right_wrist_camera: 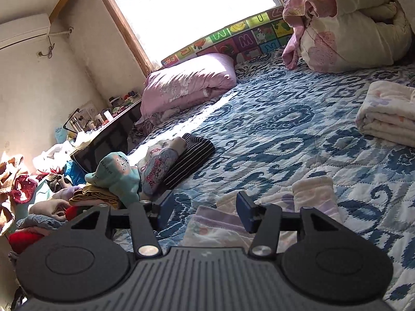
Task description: Fold clothes
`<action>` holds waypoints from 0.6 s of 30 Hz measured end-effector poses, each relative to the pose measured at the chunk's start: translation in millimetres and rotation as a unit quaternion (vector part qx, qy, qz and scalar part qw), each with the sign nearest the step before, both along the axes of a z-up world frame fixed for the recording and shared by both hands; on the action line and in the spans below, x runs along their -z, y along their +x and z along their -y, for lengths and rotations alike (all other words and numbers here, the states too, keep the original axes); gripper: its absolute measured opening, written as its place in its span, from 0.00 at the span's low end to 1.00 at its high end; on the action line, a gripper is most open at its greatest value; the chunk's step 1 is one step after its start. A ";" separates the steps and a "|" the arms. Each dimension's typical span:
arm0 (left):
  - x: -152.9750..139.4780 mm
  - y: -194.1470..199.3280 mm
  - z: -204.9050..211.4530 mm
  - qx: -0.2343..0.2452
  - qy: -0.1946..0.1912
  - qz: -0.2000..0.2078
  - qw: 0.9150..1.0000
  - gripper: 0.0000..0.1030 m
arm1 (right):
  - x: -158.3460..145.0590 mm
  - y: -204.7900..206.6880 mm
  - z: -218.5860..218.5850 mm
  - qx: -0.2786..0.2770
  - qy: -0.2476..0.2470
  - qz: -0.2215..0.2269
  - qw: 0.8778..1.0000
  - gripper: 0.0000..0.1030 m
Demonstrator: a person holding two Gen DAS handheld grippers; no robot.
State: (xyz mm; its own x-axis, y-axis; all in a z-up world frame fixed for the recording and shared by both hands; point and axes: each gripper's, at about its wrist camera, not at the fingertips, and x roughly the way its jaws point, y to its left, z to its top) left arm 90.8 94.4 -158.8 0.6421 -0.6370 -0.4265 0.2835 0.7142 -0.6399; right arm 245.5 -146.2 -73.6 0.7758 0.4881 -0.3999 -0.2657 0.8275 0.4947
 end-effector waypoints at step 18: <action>1.8 -0.1 -6.8 -0.005 -0.010 -0.012 1.000 0.29 | 70.0 44.8 -35.5 -0.122 -0.129 -0.126 0.976 0.25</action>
State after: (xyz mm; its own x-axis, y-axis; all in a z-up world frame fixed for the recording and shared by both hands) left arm 90.7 101.2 -160.5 0.6386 -0.6392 -0.4285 0.2606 0.7035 -0.6612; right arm 290.3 -110.7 -143.6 0.5095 0.5047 -0.6969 -0.3677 0.8600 0.3539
